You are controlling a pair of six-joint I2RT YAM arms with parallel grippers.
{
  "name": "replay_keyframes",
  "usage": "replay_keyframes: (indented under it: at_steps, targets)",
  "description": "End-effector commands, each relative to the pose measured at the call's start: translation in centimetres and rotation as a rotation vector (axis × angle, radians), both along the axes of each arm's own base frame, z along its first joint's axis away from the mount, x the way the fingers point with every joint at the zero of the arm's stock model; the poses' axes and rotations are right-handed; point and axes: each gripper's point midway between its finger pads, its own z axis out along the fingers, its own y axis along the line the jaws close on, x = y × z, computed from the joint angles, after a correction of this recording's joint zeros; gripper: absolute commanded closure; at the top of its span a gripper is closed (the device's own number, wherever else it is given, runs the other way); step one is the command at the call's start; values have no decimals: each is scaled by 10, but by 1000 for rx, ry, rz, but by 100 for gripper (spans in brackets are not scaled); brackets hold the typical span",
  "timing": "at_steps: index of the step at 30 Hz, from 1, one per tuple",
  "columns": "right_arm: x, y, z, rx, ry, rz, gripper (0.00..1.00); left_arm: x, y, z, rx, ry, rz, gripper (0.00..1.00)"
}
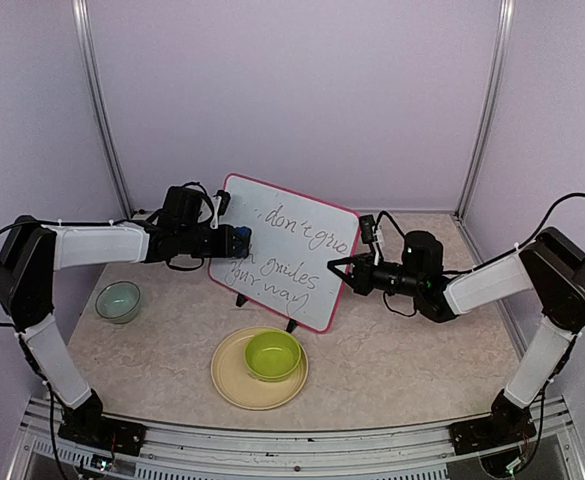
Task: Erase the whiteboard
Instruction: Erase the center of the whiteboard.
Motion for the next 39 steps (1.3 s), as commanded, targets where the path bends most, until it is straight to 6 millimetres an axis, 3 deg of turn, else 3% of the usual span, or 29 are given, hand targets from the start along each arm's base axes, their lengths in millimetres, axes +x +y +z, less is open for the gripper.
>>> replay_keyframes:
  at_steps: [1,5,8,19,23,27,35,39]
  targets:
    - [-75,-12,-122,-307,255,201,100,22,-5,34,9,-75,6,100]
    - [-76,-13,-124,-308,259,200,100,39,-9,58,-3,-110,2,99]
    - [-78,-14,-124,-307,259,203,100,41,-12,53,3,-102,-6,100]
    - [-79,-15,-129,-320,265,203,100,-3,4,-23,30,24,1,100]
    - [-79,-15,-130,-323,267,207,100,-9,9,-36,40,46,4,100]
    - [-80,-15,-131,-325,268,210,100,3,3,-18,31,16,2,100]
    - [-80,-15,-134,-331,268,213,100,38,-15,59,-7,-116,-11,100]
    - [-81,-15,-135,-331,272,219,100,44,-19,75,-19,-140,-19,99]
